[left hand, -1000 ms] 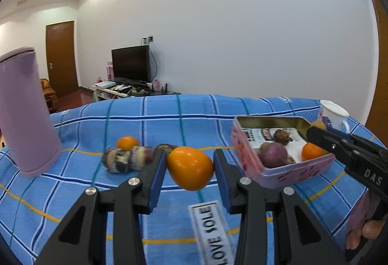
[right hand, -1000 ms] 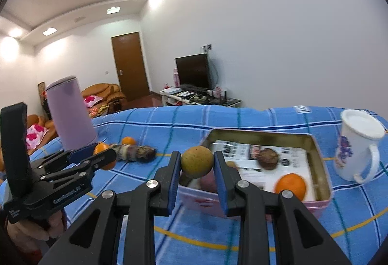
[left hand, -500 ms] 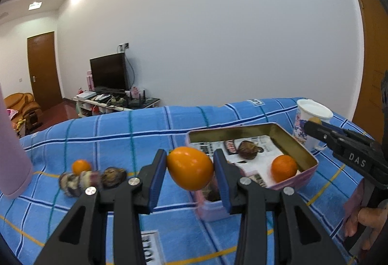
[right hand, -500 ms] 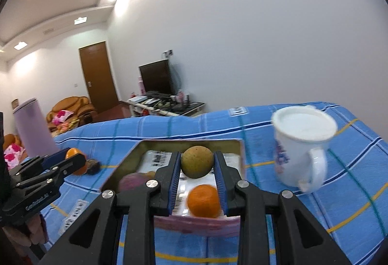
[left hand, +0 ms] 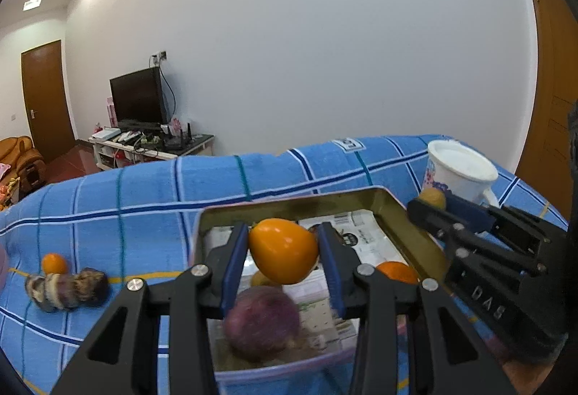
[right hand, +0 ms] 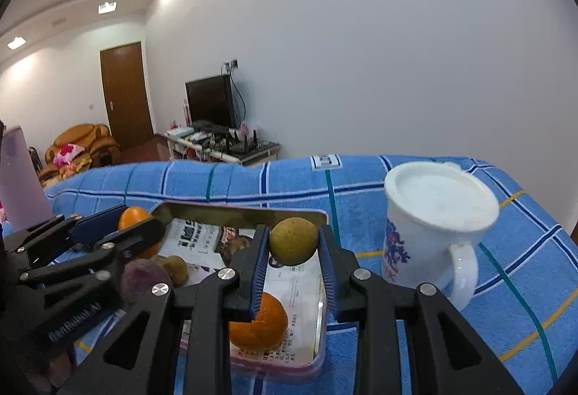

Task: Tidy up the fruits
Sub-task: 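Lift both held fruits and carry them over the pink tin, then lower both fruits into the pink tin and open both tools, then move both open tools back toward the remaining taros and tuber, then grasp a dark taro with the right tool while the left tool grasps the striped tuber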

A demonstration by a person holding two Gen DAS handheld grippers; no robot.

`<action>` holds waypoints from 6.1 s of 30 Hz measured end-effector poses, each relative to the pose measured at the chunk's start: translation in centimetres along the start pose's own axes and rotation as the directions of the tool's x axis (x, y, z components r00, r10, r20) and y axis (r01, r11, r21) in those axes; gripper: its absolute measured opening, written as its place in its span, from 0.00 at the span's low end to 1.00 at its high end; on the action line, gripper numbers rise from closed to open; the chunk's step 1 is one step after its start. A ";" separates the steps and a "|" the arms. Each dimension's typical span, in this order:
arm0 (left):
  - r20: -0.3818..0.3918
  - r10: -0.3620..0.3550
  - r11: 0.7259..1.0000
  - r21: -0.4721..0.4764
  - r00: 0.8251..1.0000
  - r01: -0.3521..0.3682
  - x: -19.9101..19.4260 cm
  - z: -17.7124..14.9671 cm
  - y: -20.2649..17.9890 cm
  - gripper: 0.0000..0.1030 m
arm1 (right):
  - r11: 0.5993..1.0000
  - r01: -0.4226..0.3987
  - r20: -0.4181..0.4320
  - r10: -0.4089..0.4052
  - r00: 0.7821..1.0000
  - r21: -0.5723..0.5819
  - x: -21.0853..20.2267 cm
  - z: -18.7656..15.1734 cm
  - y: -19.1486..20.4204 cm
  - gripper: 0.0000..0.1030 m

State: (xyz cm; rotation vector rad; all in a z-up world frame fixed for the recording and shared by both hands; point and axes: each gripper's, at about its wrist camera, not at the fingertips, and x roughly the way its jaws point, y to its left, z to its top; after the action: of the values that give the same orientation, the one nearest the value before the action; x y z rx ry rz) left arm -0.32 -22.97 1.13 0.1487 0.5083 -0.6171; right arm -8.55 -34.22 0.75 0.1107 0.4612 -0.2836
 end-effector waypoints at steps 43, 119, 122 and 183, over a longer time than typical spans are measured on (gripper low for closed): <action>0.021 0.253 0.959 -0.138 0.967 -0.248 -1.6 -0.3 2.8 1.00 | 0.961 -0.193 -0.015 0.200 0.980 0.200 1.1 0.1 -2.1 0.85; 0.078 0.438 0.895 -0.135 0.896 -0.425 -9.5 -5.3 18.4 1.00 | 0.996 0.009 0.152 -0.022 0.988 0.088 -3.7 -1.5 15.2 0.86; 0.069 0.508 0.856 -0.151 0.858 -0.495 -9.5 -5.2 20.6 1.00 | 0.998 -0.014 0.136 0.005 0.991 0.066 -2.8 -1.3 16.9 0.86; -0.145 0.347 0.930 -0.079 0.927 -0.360 -5.6 -5.5 24.0 0.89 | 0.942 -0.333 -0.117 0.334 0.935 0.029 3.2 -1.3 21.5 0.47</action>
State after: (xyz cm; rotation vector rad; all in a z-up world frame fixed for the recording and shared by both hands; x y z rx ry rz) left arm 7.59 0.89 -1.23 0.1776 0.6201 -0.2265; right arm 0.02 -14.28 -0.96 0.2130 0.5519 0.0564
